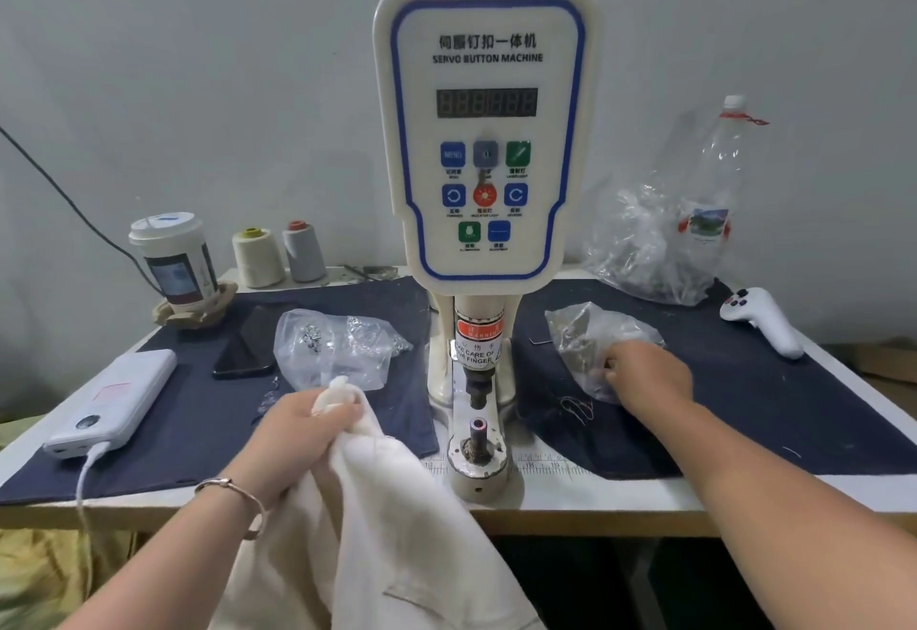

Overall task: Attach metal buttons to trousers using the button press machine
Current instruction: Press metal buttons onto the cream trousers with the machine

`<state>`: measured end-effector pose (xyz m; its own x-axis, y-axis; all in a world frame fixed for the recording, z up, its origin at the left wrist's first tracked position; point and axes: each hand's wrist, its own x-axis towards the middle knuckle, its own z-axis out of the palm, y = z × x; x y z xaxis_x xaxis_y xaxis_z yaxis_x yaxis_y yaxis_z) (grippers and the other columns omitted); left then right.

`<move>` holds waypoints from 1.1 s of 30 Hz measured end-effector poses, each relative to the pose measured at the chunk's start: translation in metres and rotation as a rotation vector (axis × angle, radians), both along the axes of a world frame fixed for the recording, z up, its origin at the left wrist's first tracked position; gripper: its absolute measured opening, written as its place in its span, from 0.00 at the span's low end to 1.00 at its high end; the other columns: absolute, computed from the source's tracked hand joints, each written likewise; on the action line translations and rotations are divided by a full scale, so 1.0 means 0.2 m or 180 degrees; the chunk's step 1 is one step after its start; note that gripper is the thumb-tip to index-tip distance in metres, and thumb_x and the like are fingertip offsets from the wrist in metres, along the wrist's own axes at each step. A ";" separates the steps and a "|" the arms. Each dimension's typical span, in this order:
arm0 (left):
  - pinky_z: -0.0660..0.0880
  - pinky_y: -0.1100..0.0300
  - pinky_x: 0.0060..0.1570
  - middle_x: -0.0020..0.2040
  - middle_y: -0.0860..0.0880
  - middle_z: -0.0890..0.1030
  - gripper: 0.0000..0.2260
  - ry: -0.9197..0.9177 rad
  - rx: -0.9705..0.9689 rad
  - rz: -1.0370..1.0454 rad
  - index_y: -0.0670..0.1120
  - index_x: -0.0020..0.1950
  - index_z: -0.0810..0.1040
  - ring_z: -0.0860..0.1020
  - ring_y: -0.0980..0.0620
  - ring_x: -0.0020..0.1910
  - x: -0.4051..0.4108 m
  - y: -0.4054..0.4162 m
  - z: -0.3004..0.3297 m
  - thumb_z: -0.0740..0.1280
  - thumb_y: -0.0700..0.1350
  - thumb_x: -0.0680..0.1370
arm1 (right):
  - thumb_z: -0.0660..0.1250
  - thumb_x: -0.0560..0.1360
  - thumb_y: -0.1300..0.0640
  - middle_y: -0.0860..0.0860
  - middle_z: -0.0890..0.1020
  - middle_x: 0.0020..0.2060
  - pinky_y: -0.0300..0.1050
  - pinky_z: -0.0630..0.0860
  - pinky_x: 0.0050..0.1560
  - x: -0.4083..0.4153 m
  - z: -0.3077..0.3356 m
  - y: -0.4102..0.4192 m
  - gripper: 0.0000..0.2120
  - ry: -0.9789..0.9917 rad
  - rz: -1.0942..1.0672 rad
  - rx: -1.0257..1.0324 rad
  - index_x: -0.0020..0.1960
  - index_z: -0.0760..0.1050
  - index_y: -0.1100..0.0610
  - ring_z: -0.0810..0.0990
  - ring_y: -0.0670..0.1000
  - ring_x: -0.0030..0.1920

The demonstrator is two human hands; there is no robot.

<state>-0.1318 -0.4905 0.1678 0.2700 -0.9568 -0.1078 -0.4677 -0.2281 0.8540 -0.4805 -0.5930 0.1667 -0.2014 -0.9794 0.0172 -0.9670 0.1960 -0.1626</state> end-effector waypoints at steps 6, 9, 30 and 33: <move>0.67 0.57 0.37 0.31 0.50 0.77 0.11 0.0380 0.0114 -0.0100 0.46 0.35 0.76 0.73 0.53 0.31 0.01 -0.04 -0.09 0.71 0.48 0.75 | 0.63 0.79 0.50 0.53 0.81 0.57 0.43 0.74 0.50 0.00 -0.01 -0.08 0.12 -0.0180 -0.0073 0.0283 0.58 0.80 0.51 0.79 0.55 0.57; 0.68 0.56 0.38 0.33 0.50 0.78 0.10 0.0427 0.0091 -0.0097 0.46 0.37 0.78 0.75 0.54 0.33 0.03 -0.05 -0.11 0.71 0.49 0.75 | 0.64 0.78 0.54 0.54 0.82 0.52 0.43 0.72 0.44 0.01 -0.02 -0.07 0.08 -0.0125 -0.0055 -0.0001 0.53 0.80 0.51 0.80 0.56 0.54; 0.69 0.57 0.36 0.30 0.53 0.77 0.11 0.0720 -0.0027 -0.0123 0.51 0.29 0.76 0.74 0.56 0.29 0.06 -0.05 -0.15 0.71 0.56 0.64 | 0.71 0.74 0.59 0.51 0.84 0.30 0.37 0.72 0.30 0.43 0.03 0.52 0.04 -0.4316 -0.0393 -0.0348 0.41 0.82 0.58 0.80 0.43 0.28; 0.68 0.57 0.36 0.30 0.53 0.77 0.11 0.0702 -0.0062 -0.0100 0.51 0.28 0.76 0.73 0.56 0.29 0.05 -0.06 -0.15 0.70 0.57 0.64 | 0.73 0.73 0.60 0.52 0.84 0.31 0.37 0.72 0.26 0.51 0.08 0.57 0.03 -0.5101 -0.0561 0.0419 0.45 0.82 0.61 0.81 0.45 0.27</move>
